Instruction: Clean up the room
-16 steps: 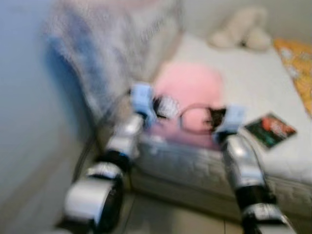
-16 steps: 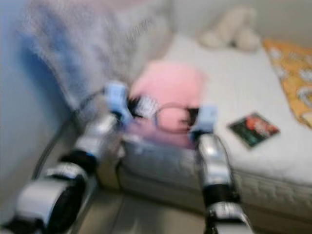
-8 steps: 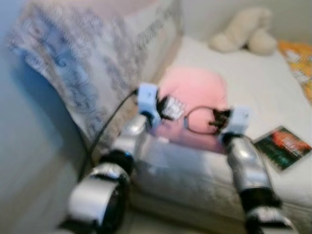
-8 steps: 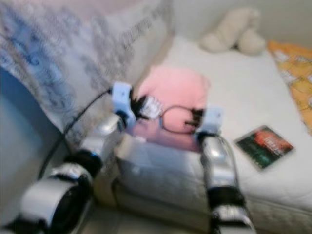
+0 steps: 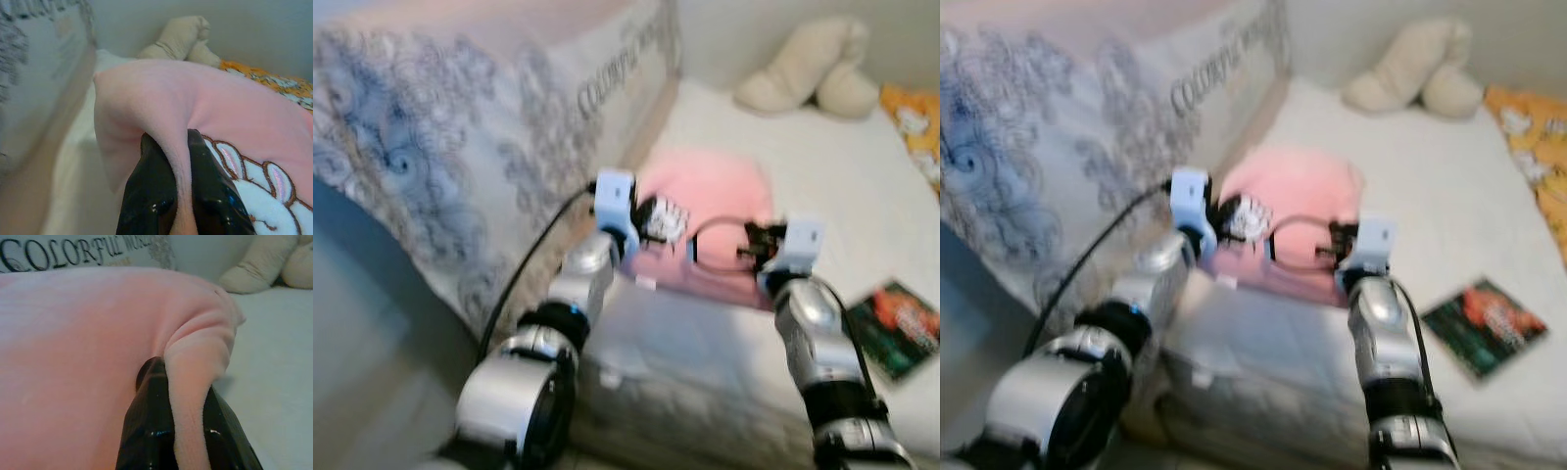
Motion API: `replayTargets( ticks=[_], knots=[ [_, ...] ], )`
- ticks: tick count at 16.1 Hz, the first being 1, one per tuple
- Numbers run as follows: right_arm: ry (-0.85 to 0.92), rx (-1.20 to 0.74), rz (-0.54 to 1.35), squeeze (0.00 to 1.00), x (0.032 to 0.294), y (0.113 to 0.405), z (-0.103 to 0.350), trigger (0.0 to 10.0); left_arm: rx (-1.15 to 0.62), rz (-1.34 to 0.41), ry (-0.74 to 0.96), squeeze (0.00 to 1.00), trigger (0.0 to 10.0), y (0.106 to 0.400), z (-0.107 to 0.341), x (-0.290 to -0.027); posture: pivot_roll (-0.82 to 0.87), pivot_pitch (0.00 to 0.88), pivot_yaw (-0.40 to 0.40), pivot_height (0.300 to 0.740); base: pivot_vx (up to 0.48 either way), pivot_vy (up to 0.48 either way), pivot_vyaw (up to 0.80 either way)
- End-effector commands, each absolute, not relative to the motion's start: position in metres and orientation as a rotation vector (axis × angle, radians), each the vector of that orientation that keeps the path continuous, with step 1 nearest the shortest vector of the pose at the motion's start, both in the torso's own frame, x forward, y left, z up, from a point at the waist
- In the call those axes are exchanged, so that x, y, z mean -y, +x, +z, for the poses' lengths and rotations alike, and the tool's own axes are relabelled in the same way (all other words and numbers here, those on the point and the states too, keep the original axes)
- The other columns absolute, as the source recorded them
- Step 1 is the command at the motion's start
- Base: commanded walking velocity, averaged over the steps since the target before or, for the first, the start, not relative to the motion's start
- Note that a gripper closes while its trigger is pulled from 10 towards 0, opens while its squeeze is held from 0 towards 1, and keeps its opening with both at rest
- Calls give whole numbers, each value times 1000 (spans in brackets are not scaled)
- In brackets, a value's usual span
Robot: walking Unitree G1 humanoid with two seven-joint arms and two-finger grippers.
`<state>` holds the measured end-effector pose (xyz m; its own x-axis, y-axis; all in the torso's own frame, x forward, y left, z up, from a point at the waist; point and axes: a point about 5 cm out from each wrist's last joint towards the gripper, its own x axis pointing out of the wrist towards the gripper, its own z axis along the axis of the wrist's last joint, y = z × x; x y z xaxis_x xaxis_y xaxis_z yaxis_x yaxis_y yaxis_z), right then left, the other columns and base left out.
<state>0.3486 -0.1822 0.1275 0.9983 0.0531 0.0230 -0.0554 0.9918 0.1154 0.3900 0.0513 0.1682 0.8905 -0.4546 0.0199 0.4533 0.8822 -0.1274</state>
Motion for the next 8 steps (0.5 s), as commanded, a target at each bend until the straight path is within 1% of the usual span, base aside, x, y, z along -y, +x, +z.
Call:
replayTargets(
  ticks=[1, 3, 5, 6, 7, 8],
  knots=[
    [104, 25, 68, 0, 179, 349, 131, 10000, 6, -435, -139, 0, 10000, 395, 175, -62, 59, 0, 14, 740, 450, 0, 0],
    [100, 22, 69, 0, 179, 348, 131, 10000, -21, -430, -161, 0, 10000, 395, 172, -62, 53, 0, 14, 740, 448, 0, 0],
    [125, -14, 117, 0, 177, 347, 126, 10000, -8, -441, -139, 0, 10000, 396, 176, -59, 48, 0, 19, 740, 446, 0, 0],
    [114, -63, 143, 0, 173, 350, 120, 10000, -6, -428, -120, 0, 10000, 397, 178, -60, 42, 0, 20, 740, 446, 0, 0],
    [82, -107, 178, 0, 168, 355, 116, 10000, 13, -421, -48, 0, 10000, 398, 181, -62, 36, 30, 7, 740, 446, 0, 0],
    [67, -165, 219, 0, 162, 362, 110, 10000, 7, -357, -16, 0, 10000, 401, 180, -69, 43, 81, -20, 740, 446, 0, 0]
  ],
)
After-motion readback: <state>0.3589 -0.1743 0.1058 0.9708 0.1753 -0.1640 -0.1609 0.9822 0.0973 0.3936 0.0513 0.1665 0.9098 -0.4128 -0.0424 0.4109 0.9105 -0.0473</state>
